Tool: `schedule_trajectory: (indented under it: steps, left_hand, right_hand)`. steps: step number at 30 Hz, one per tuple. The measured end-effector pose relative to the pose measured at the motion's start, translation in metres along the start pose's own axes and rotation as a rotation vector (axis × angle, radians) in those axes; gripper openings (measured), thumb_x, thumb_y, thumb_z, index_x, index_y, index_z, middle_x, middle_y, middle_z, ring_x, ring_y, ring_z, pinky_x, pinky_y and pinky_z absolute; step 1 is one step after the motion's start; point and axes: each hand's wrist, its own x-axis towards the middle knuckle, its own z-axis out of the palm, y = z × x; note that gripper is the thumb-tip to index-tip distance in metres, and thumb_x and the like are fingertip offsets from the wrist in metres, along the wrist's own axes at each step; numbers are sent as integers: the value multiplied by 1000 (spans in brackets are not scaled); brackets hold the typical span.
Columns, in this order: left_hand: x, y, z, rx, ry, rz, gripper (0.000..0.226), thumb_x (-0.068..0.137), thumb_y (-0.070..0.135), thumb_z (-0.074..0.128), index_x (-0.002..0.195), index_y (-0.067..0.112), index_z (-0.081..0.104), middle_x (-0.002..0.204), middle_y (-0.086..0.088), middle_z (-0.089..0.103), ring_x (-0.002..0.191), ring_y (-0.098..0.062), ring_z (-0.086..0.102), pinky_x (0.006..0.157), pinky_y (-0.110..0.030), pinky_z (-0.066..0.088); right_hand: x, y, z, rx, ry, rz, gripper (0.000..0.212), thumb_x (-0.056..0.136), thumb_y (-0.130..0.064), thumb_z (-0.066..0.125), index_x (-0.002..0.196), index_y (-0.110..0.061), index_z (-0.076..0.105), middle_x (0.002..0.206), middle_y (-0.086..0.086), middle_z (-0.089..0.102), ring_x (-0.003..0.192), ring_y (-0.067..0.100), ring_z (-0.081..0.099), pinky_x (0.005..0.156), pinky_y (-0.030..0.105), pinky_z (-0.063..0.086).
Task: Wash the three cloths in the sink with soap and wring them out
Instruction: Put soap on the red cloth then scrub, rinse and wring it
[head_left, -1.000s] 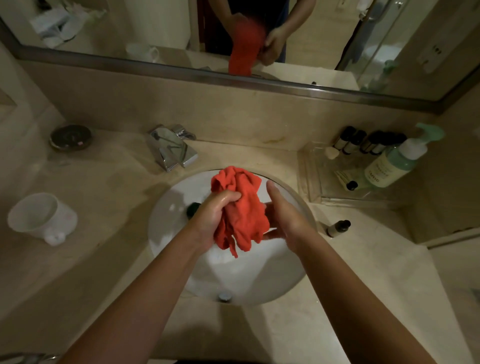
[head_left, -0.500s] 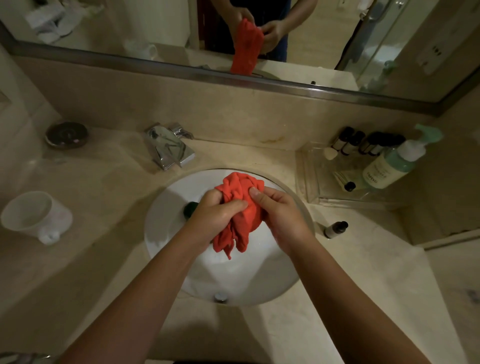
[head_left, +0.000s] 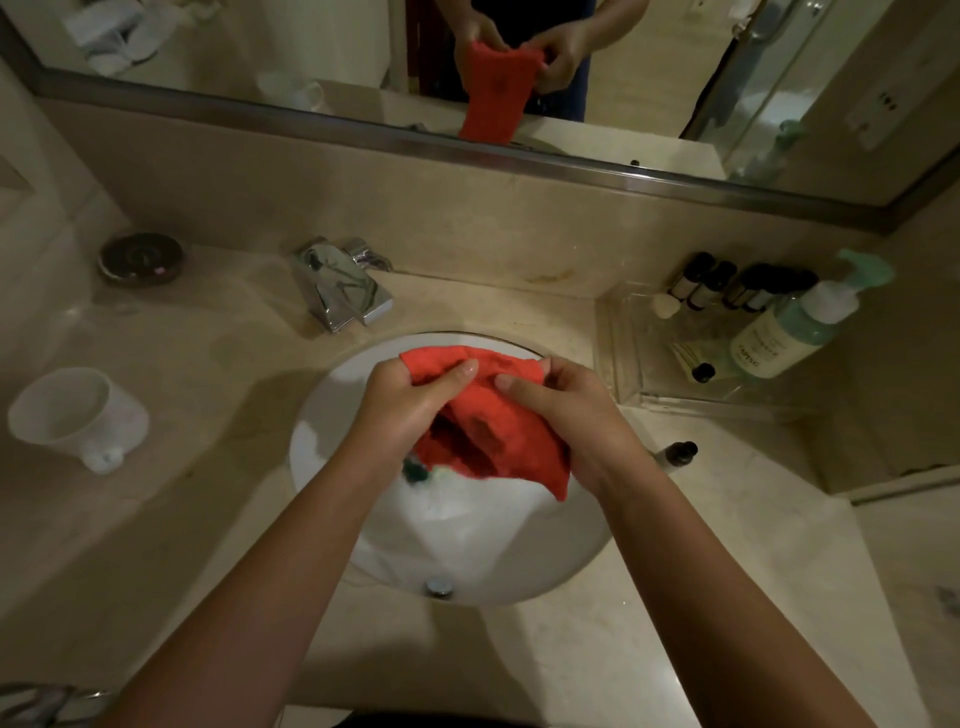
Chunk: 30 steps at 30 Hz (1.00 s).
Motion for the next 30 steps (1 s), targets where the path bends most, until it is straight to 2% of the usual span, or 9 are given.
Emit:
schedule_trajectory:
  steps: [2,4,8,11,14,19,24,27,30]
  left_hand:
    - [1,0,-2,-65,-39,-73,6,84,19,72,89,18,76,89,-4,76,87,-18,72,77,-31,54]
    - [0,-1,-4,-124,-57,-128,10,87,18,68,93,12,74,89,-5,76,84,-18,71,76,-29,52]
    - [-2,3,-8,-251,-89,-161,14,92,13,58,90,7,70,74,-5,72,63,-15,67,58,-22,54]
    - [-4,7,-10,-326,-158,-178,16,92,11,55,99,6,69,84,-8,74,73,-18,70,63,-25,57]
    - [-7,11,-9,-341,-242,-215,25,89,7,57,112,13,65,96,-5,74,85,-18,71,71,-30,58]
    - [-7,16,-14,-406,-221,-219,35,79,-3,59,109,16,60,82,-4,73,66,-15,69,54,-28,56]
    - [-4,16,-17,-471,-293,-239,66,60,4,63,125,10,54,90,-10,70,71,-22,69,59,-35,55]
    - [-4,18,-13,-460,-303,-219,52,64,4,57,115,15,57,81,-5,72,67,-18,68,56,-30,55]
    - [-2,19,-12,-457,-306,-218,43,66,4,61,108,14,58,75,-4,70,63,-15,67,54,-27,54]
  right_hand:
    - [2,3,-4,183,-62,82,37,80,-22,73,106,2,62,95,16,72,86,26,71,76,35,58]
    - [4,6,-7,268,-115,141,49,79,-36,69,110,1,63,102,17,71,93,26,69,84,36,55]
    - [10,13,-13,232,-103,61,33,84,-27,62,107,-4,56,87,9,60,82,20,56,75,33,43]
    - [10,14,-17,204,-128,35,33,86,-24,63,112,-4,55,84,5,62,77,16,56,72,28,45]
    - [10,11,-20,190,-139,-7,25,81,-24,70,97,-11,57,78,1,64,69,12,56,63,26,43]
    - [14,9,-34,319,-102,-56,16,84,-13,63,81,-18,48,72,1,54,68,20,51,63,35,40]
    - [14,14,-36,332,-4,17,22,93,-4,52,79,-20,47,71,-1,57,67,16,51,67,33,43]
    - [15,18,-33,386,3,66,21,95,-2,48,83,-19,49,66,-3,60,65,15,53,69,33,47]
    - [13,20,-36,499,-108,93,15,92,-7,53,99,-20,53,82,3,67,70,17,61,65,36,56]
